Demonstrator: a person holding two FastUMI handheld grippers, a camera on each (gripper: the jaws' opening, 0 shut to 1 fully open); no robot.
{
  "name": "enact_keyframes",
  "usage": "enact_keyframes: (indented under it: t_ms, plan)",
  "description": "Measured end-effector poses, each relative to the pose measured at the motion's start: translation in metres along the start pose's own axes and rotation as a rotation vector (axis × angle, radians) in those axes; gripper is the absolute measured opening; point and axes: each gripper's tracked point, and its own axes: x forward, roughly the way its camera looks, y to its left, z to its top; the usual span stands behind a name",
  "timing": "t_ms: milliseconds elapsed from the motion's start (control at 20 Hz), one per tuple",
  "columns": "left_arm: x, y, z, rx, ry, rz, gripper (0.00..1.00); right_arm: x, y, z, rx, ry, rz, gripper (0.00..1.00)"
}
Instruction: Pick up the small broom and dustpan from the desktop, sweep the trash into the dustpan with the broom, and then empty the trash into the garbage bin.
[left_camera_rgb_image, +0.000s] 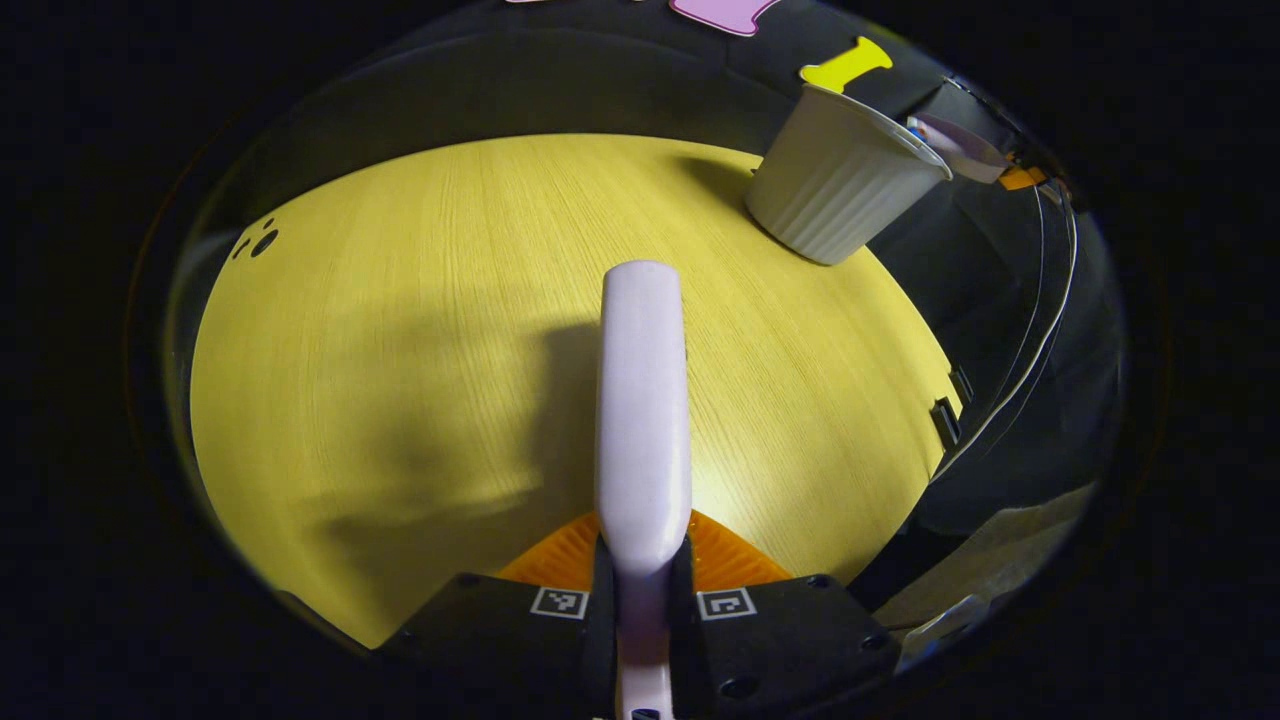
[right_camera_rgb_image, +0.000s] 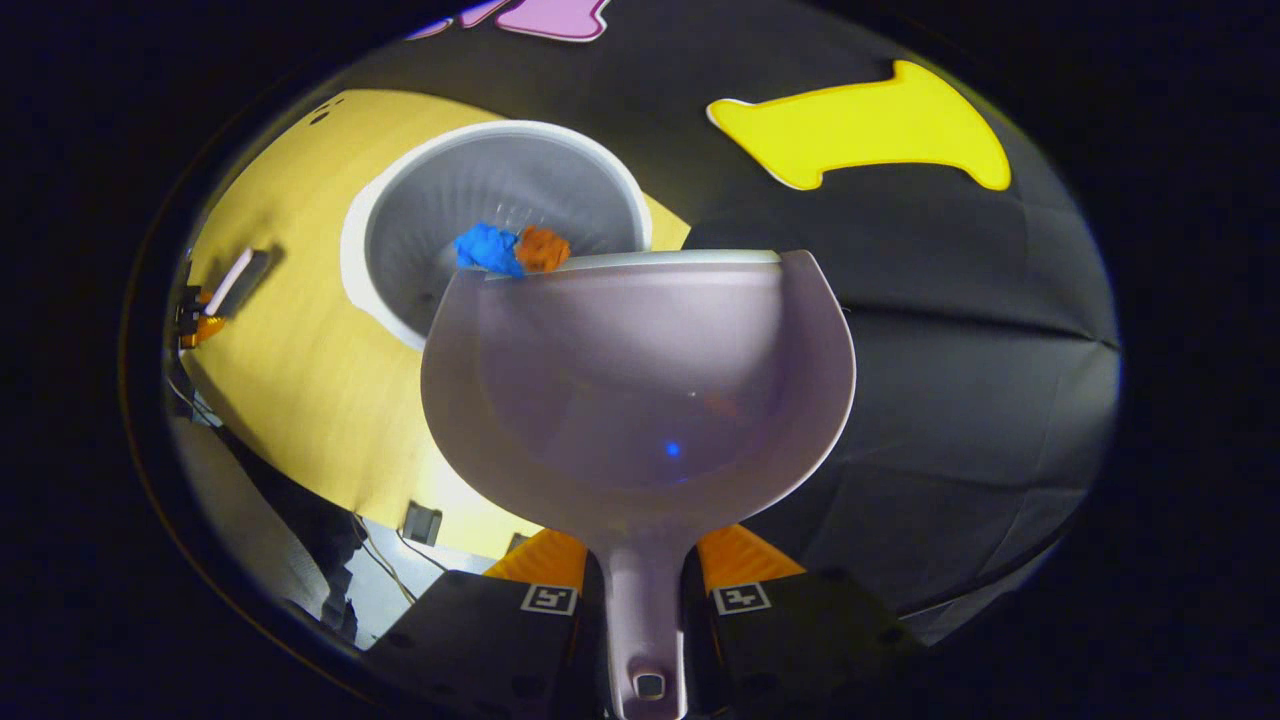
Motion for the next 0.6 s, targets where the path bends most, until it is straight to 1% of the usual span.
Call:
enact_keyframes:
  t_ms: [150, 300, 450, 600]
  plan:
    - [-0.001, 0.001, 0.002, 0.004, -0.002, 0.007, 0.25, 0.002, 0.000, 0.002, -0.018, 0.000, 0.001, 0.34]
    - [-0.001, 0.002, 0.001, 0.012, -0.002, 0.021, 0.25, 0.004, 0.000, 0.003, -0.006, -0.014, 0.004, 0.34]
    - [-0.003, 0.002, 0.001, 0.011, -0.008, 0.038, 0.25, 0.008, 0.009, 0.009, 0.060, -0.062, 0.026, 0.34]
    - [-0.004, 0.004, 0.002, 0.005, -0.016, 0.061, 0.25, 0.003, 0.030, 0.021, 0.166, -0.136, 0.097, 0.34]
